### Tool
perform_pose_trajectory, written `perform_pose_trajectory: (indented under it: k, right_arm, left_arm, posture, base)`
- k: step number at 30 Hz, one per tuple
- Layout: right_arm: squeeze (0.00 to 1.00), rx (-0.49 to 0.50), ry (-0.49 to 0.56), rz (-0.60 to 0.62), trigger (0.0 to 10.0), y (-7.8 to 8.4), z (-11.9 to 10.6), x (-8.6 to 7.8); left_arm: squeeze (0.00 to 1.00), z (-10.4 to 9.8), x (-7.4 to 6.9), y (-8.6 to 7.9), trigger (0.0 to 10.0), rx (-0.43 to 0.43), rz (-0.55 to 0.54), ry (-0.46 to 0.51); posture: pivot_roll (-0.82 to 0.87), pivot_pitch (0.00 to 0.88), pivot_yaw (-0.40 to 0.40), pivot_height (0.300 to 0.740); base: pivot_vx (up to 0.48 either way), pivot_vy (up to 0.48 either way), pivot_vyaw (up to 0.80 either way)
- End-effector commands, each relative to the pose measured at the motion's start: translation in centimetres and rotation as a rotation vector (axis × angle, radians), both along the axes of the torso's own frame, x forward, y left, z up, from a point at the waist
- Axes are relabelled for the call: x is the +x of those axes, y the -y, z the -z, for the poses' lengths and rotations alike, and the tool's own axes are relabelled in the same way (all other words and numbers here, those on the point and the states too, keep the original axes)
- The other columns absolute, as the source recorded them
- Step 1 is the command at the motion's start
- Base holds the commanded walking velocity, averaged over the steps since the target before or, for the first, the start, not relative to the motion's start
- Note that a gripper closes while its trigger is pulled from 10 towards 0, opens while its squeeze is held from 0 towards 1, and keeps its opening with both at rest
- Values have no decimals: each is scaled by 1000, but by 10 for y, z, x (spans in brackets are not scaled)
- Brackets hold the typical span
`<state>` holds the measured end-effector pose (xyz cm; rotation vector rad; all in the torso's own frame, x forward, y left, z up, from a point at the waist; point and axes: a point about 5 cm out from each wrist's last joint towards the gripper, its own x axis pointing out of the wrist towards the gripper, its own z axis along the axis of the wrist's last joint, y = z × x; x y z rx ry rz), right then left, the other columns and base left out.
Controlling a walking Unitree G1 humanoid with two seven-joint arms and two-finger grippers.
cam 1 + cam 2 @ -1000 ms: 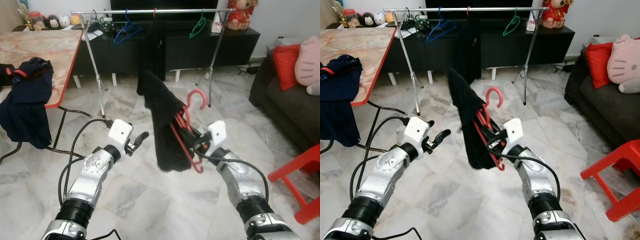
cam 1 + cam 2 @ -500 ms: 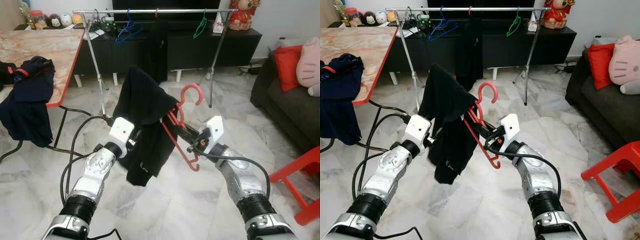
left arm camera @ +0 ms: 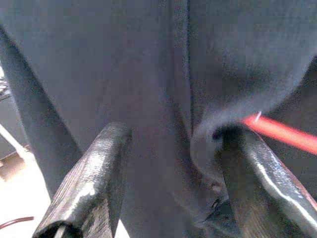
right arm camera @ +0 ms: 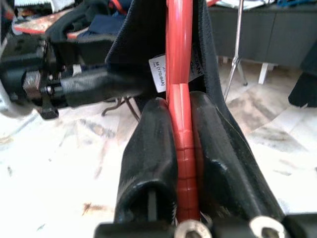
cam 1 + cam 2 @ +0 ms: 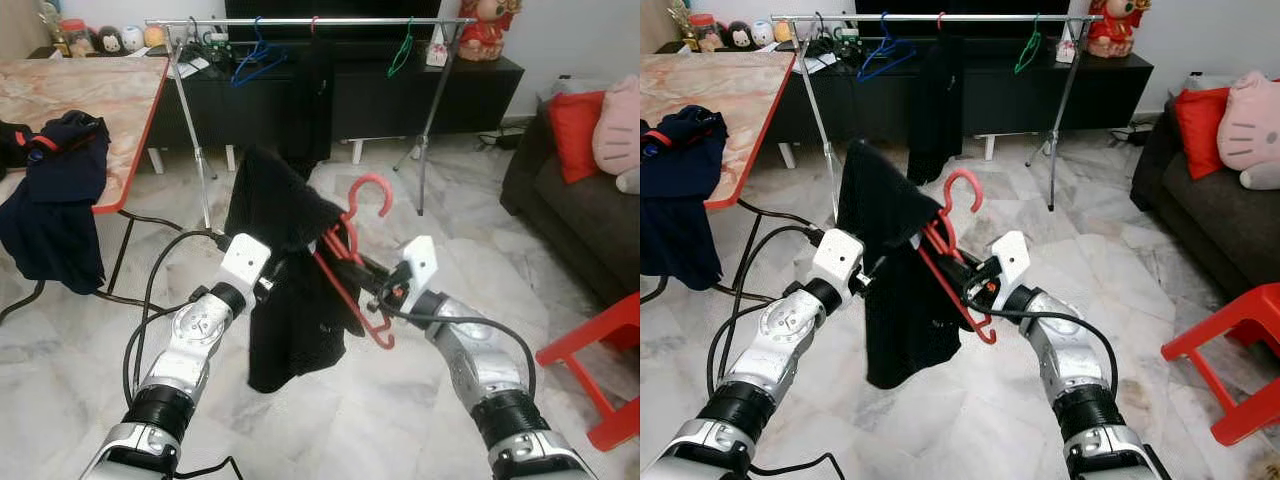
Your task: Hang hanger
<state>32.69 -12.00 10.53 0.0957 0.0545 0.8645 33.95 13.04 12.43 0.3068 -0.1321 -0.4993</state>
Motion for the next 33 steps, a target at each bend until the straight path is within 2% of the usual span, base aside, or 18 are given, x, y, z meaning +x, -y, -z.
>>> perform_pose_trajectory:
  k: [1, 10, 11, 12, 14, 15, 32, 33]
  right_arm:
    - [0, 0, 56, -12, 0, -1, -13, 3]
    - [0, -10, 45, -45, 0, -2, -12, 1]
    - [0, -10, 44, -47, 0, -2, -12, 1]
    - [0, -11, 44, -50, 0, -2, -12, 1]
    - [0, -11, 44, -52, 0, -2, -12, 1]
    - [0, -10, 41, -65, 0, -3, -12, 0]
    - [0, -67, 18, -72, 0, -1, -3, -4]
    - [0, -127, 14, -73, 0, 1, 3, -5]
  left_arm:
    - [0, -5, 3, 3, 10000, -5, 28, 10]
    - [0, -3, 5, 3, 10000, 9, -12, 10]
    - [0, -2, 6, 2, 9490, 11, -21, 8]
    - [0, -1, 6, 2, 5686, 11, -26, 4]
    - [0, -1, 6, 2, 5686, 10, -29, 1]
    - [0, 0, 7, 2, 0, 12, -33, -1]
    - [0, 1, 8, -3, 0, 9, -66, 0]
    - [0, -1, 9, -5, 0, 0, -86, 8]
  posture:
    - [-59, 0, -91, 740]
    - [-64, 0, -96, 740]
    - [-64, 0, -96, 740]
    - [-64, 0, -96, 740]
    - [-64, 0, -96, 740]
    - [-66, 0, -96, 740]
    - [-65, 0, -94, 740]
    - [-65, 0, -94, 740]
  base:
    - [0, 0, 0]
    - [0, 0, 0]
    - [0, 0, 0]
    - [0, 0, 0]
    - [0, 0, 0]
    - [0, 0, 0]
    - [0, 0, 0]
    - [0, 0, 0]
